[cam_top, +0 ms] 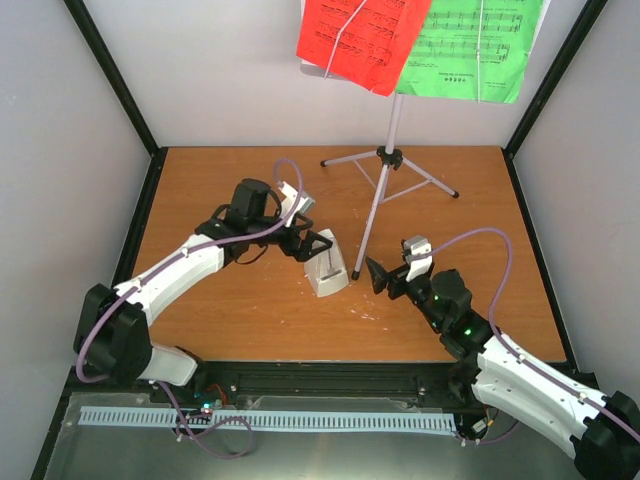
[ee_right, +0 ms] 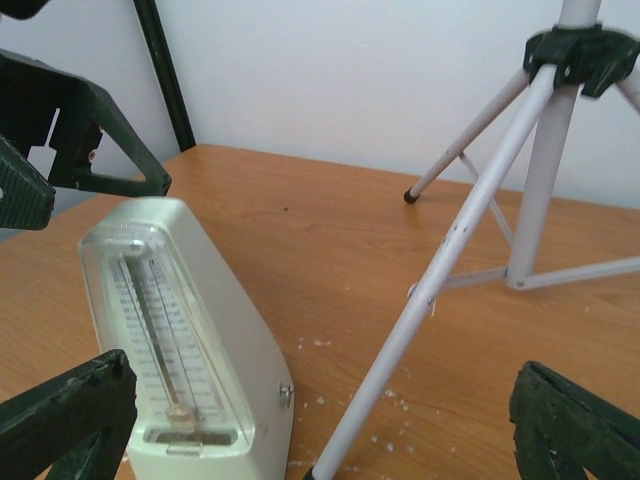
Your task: Pack up the instrument practice props
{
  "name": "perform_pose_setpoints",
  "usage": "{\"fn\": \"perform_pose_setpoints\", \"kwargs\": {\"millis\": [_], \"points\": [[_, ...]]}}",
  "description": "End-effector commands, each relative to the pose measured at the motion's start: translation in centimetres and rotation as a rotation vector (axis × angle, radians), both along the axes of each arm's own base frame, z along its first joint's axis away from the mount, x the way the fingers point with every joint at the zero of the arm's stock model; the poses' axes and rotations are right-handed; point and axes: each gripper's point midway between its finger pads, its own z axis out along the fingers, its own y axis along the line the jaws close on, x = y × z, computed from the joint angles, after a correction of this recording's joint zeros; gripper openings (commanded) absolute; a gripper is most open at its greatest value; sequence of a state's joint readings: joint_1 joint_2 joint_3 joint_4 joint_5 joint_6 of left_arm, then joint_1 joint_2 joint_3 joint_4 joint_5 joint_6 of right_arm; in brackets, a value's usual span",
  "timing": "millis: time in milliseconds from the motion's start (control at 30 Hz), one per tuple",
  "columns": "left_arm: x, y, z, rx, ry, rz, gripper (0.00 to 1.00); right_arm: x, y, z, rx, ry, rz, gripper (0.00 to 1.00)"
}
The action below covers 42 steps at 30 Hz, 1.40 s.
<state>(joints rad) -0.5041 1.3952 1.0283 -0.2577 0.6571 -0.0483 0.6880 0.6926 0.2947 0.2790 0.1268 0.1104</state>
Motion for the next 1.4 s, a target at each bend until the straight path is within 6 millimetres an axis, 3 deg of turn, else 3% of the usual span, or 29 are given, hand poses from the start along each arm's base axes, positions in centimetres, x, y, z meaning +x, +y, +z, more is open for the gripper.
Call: {"fn": "perform_pose_setpoints", "kwargs": {"millis": [0,133,267,500,767,933,1000,1067,1233,1367], "points": [[-0.2,-1.5,-0.1,0.068,-0.089,-0.046,0.99,-0.4,-0.3,-1.4,0.026,0.042,0.005,1.0],[-0.5,-3.0,-1.7,0.157,-0.101,-0.06,0.92,-0.5,-0.6,-1.6,0.051,0.046,-0.006,1.0],[-0.4,-3.2,-3.1,0.224,-0.108,-0.04,0.67,-0.5,-1.1,-1.9,0.062,0.048,-0.024,1.0],[-0.5,-3.1,-3.1,0.23,-0.123,-0.035,0.49,-0.7,-1.7,-2.5,0.071,0.059,-0.046,1.0],[0.3,-2.3,-2.8,0.249,-0.15,0.03,0.48,-0.7,-2.3,-2.7,0.071,0.057,-0.075,1.0],[3.7,2.0,-2.6,0.374,-0.164,0.353,0.47,-0.7,-2.6,-2.7,0.063,0.062,-0.09,1.0],[4.5,3.8,-2.3,0.419,-0.157,0.469,0.48,-0.6,-2.9,-2.8,0.061,0.063,-0.104,1.0],[4.4,4.4,-2.3,0.426,-0.123,0.511,0.55,-0.5,-3.1,-3.1,0.061,0.067,-0.12,1.0],[1.8,2.3,-3.3,0.3,0.061,0.432,0.9,-0.3,-3.3,-3.1,0.068,0.068,-0.137,1.0],[-0.8,0.8,-3.5,0.19,0.187,0.356,0.98,-0.3,-3.2,-3.2,0.069,0.071,-0.132,1.0]]}}
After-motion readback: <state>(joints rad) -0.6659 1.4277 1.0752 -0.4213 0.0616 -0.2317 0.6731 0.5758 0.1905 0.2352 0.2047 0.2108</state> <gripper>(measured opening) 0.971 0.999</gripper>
